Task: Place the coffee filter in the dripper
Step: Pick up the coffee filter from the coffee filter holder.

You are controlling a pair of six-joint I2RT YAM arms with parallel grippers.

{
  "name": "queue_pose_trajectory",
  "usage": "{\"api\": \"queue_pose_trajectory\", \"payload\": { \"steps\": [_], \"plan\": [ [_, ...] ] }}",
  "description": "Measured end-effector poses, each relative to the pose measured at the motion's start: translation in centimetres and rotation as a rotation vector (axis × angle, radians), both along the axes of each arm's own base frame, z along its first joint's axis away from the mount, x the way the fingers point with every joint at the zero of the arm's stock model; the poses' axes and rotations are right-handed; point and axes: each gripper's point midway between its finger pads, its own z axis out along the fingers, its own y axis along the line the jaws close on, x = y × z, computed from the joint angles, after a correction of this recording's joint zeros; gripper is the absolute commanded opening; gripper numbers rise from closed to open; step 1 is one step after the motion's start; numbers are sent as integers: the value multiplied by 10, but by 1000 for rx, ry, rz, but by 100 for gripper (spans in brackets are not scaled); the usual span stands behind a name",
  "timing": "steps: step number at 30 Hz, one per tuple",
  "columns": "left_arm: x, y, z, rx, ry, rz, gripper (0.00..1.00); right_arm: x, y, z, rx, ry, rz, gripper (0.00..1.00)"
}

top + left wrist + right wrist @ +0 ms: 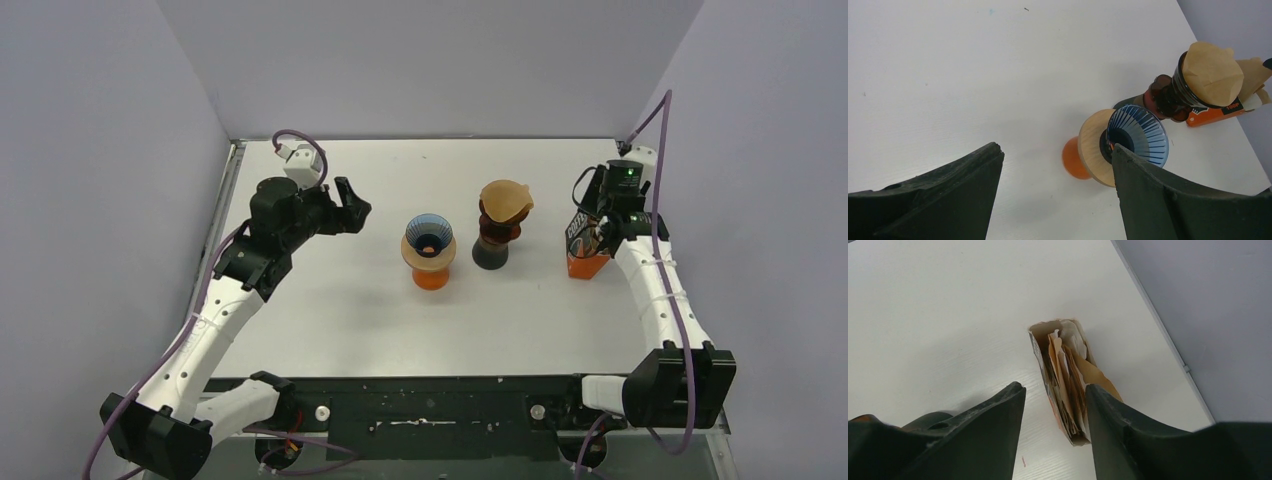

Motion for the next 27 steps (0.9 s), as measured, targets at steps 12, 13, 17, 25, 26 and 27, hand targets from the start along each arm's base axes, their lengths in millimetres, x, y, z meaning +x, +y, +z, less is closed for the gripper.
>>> {"api": "queue_pose_trajectory", "payload": {
  "steps": [12,13,17,25,26,27],
  "plan": [
    [0,1,-1,13,-2,4,77,-1,-1,-19,9,33,-9,30],
    [0,1,-1,14,-3,5,77,-2,-1,-19,9,35,-10,27],
    [0,1,-1,15,-3,5,77,-1,-1,-19,12,31,-12,15],
    [0,1,-1,16,-4,5,77,-1,-1,-19,17,27,-15,0],
    [0,1,-1,16,-4,5,77,-1,-1,-19,18,27,-15,0],
    [0,1,-1,16,-4,5,77,-1,-1,-19,18,27,-15,0]
  ]
}}
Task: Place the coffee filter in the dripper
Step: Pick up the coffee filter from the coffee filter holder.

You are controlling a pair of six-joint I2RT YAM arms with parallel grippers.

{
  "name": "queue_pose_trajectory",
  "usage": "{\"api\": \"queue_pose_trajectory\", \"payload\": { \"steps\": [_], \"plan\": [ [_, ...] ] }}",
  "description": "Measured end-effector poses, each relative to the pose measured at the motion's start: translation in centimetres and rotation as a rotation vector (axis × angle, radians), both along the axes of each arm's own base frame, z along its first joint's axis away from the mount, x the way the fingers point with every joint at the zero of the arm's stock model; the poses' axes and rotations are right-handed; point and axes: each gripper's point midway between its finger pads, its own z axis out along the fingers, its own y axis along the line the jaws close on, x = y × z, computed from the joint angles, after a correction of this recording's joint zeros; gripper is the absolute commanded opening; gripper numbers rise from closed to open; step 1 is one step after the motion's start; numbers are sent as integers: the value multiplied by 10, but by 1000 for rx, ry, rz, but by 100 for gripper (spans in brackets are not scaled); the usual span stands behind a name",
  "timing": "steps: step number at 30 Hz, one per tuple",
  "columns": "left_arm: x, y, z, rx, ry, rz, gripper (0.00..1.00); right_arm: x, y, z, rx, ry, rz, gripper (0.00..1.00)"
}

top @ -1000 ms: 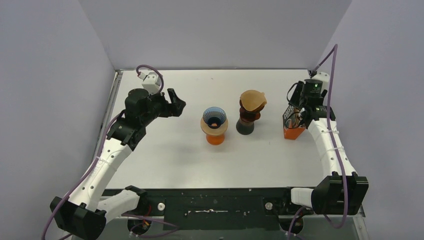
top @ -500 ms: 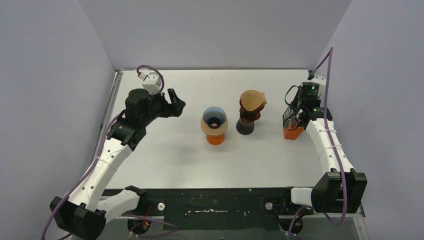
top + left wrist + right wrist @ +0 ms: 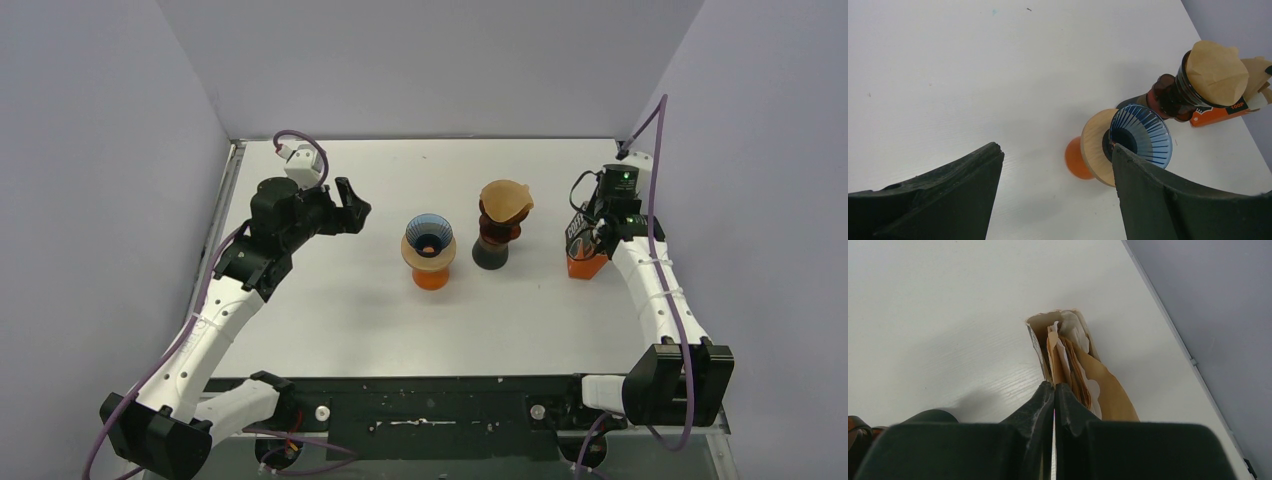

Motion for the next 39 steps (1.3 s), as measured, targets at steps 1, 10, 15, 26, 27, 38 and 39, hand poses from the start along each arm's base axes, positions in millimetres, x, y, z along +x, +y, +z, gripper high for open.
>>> {"api": "queue_pose_trajectory", "payload": {
  "steps": [1,10,15,26,27,38,39],
  "plan": [
    [0,0,0,0,0,0,77,0,0,0,0,0,0,0],
    [0,0,0,0,0,0,77,-2,1,9,1,-25,3,0],
    [0,0,0,0,0,1,77,-4,2,19,5,-55,9,0],
    [-1,0,-4,3,7,1,77,-1,9,66,22,-172,44,0],
    [-1,0,-4,2,7,1,77,-2,10,72,24,-186,49,0],
    [-1,0,-4,1,7,0,78,-8,37,147,69,-363,181,0],
    [-2,0,-3,-1,7,0,78,-9,42,153,75,-377,203,0]
  ]
}}
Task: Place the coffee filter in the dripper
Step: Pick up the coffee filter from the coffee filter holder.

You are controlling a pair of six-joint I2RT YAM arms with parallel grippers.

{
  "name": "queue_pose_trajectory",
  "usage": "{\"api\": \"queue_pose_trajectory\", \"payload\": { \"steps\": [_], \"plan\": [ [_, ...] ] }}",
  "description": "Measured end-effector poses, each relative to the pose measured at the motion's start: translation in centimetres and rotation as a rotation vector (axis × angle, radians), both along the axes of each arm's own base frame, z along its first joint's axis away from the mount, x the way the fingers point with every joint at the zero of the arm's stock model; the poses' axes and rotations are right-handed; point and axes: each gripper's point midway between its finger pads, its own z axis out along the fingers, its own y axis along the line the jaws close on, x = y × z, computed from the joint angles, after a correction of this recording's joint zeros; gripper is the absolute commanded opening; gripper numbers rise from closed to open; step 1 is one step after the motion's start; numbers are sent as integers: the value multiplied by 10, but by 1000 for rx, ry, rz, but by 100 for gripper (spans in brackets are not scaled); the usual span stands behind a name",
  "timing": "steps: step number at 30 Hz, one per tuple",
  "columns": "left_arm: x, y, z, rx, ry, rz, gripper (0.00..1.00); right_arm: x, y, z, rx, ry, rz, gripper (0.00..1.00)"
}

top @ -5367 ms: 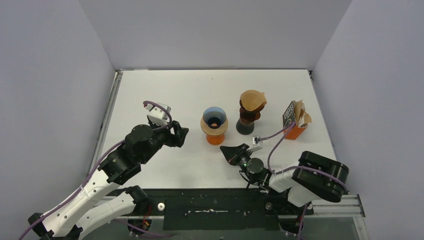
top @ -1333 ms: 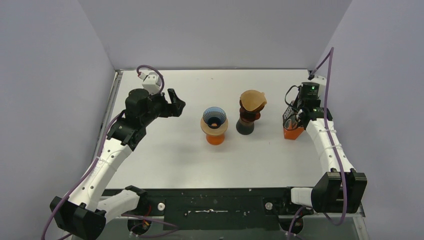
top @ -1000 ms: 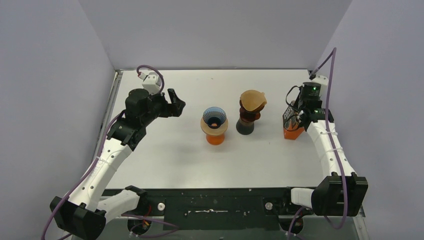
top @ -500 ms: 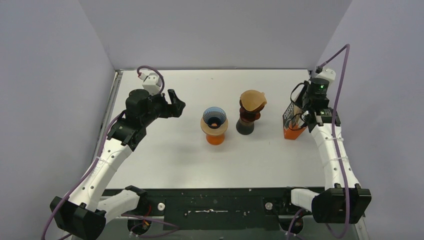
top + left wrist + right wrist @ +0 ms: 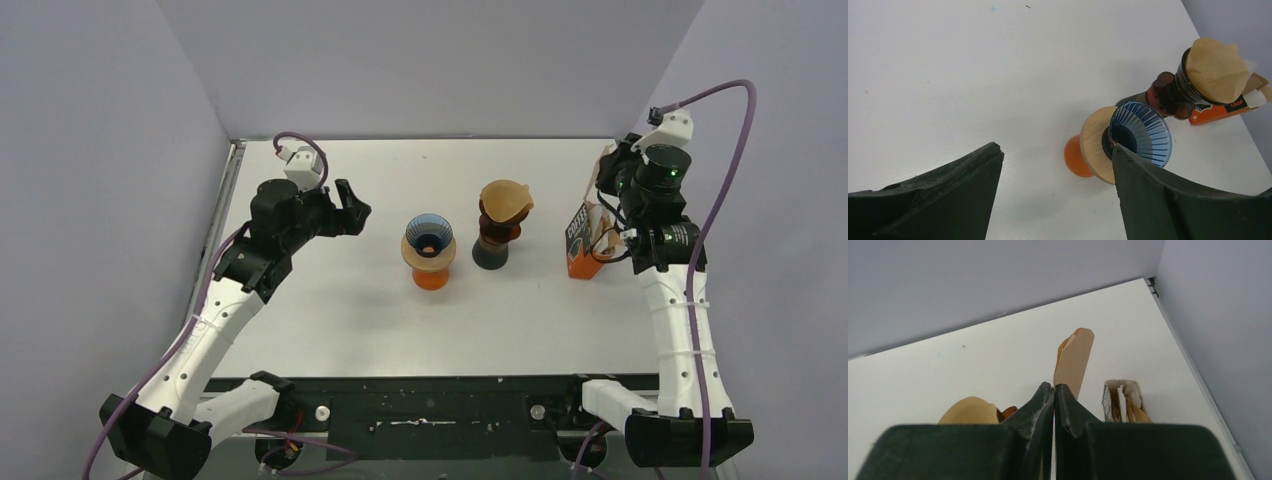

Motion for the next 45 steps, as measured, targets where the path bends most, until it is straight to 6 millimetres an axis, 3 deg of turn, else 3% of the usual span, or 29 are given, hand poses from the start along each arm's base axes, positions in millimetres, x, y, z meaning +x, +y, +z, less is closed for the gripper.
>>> {"api": "queue_pose_trajectory", "payload": {
  "steps": [4,15,26,34,45],
  "plan": [
    [-2,-1,3,-14,-4,-6,78,-6,31,26,16,-67,131,0],
    [-16,-17,18,-115,-15,-85,78,-36,120,74,91,-237,553,0],
    [-52,-55,44,-373,-31,-313,79,-69,192,89,203,-360,943,0],
    [-79,-70,79,-555,-106,-461,81,-108,230,112,349,-473,1173,0],
    [-106,-75,117,-781,-208,-611,83,-181,301,134,492,-553,1484,0]
  ]
}}
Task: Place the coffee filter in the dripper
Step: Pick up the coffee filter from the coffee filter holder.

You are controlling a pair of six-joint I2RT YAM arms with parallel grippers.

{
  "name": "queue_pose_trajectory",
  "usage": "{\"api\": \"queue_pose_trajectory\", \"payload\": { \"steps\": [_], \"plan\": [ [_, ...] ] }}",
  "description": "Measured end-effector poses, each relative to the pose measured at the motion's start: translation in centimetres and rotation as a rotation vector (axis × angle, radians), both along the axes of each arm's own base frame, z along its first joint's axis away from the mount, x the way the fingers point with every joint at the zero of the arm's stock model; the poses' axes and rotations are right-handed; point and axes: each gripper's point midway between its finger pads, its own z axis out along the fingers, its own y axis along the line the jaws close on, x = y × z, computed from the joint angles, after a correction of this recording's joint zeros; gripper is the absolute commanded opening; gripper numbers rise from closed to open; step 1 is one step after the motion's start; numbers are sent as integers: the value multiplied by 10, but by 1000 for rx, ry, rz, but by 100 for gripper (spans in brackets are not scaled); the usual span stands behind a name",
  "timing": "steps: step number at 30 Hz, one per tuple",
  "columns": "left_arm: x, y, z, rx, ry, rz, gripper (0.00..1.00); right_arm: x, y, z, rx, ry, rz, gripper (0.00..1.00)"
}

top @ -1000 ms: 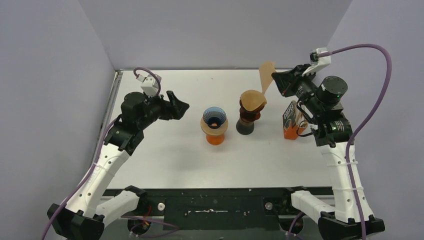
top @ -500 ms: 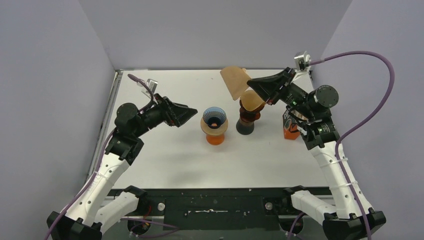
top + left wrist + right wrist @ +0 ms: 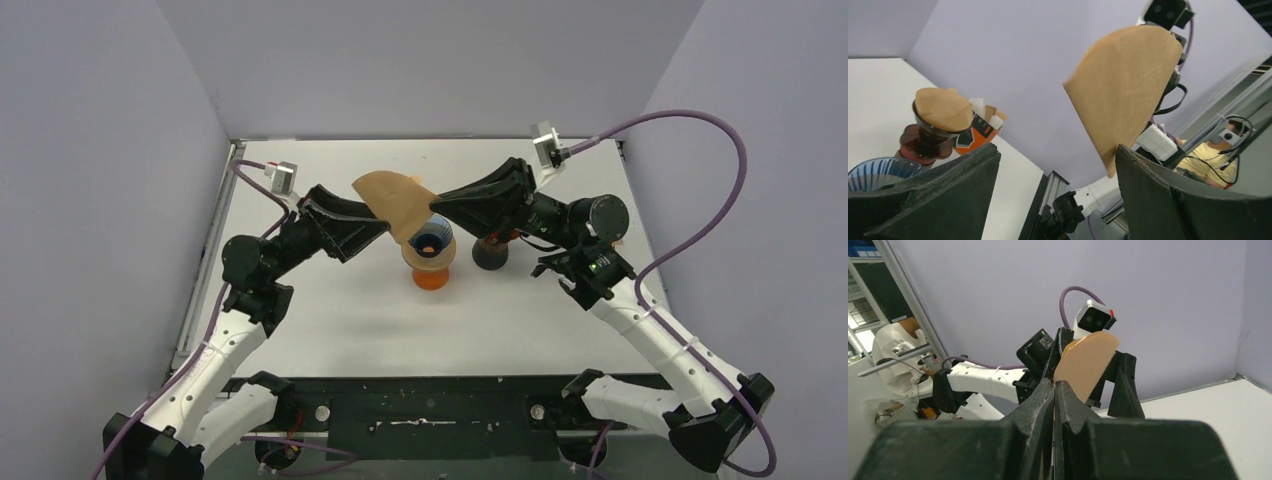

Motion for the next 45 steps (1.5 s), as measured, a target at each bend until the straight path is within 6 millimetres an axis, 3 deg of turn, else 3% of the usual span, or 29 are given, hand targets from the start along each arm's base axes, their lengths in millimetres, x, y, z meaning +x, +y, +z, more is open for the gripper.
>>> {"api": "queue_pose_trajectory", "payload": {
  "steps": [8,19,30,34,41,45],
  "plan": [
    [-24,6,36,-139,-99,-79,82,-14,40,-8,19,20,96,0],
    [-52,15,64,-232,-211,-136,67,-17,43,11,138,-23,62,0],
    [-59,16,69,-261,-224,-173,29,-11,41,3,207,-16,17,0],
    [-59,15,68,-259,-216,-181,0,-7,41,-3,214,-4,-1,0],
    [-60,12,66,-253,-215,-198,0,-10,38,-3,217,-4,-6,2],
    [-61,11,65,-247,-216,-205,0,-14,35,-4,209,-7,-9,19]
  ]
}}
